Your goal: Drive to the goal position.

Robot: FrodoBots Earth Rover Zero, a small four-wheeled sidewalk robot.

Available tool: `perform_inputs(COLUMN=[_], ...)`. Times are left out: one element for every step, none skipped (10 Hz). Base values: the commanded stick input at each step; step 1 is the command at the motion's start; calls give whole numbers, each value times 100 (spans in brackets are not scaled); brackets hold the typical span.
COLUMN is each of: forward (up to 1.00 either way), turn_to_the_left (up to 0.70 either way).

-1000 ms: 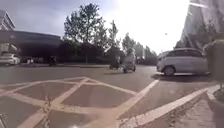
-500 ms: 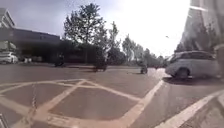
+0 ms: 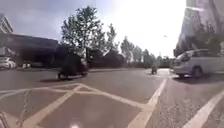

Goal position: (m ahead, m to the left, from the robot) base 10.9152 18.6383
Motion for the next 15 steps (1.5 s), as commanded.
perform_inputs(forward=[70,70,70,70,69,69,69,69,69,69,69,69,69,62,48], turn_to_the_left=[-14,-13,-12,-11,-10,-9,-9,-8,-7,-8,-7,-8,-8,-6,-5])
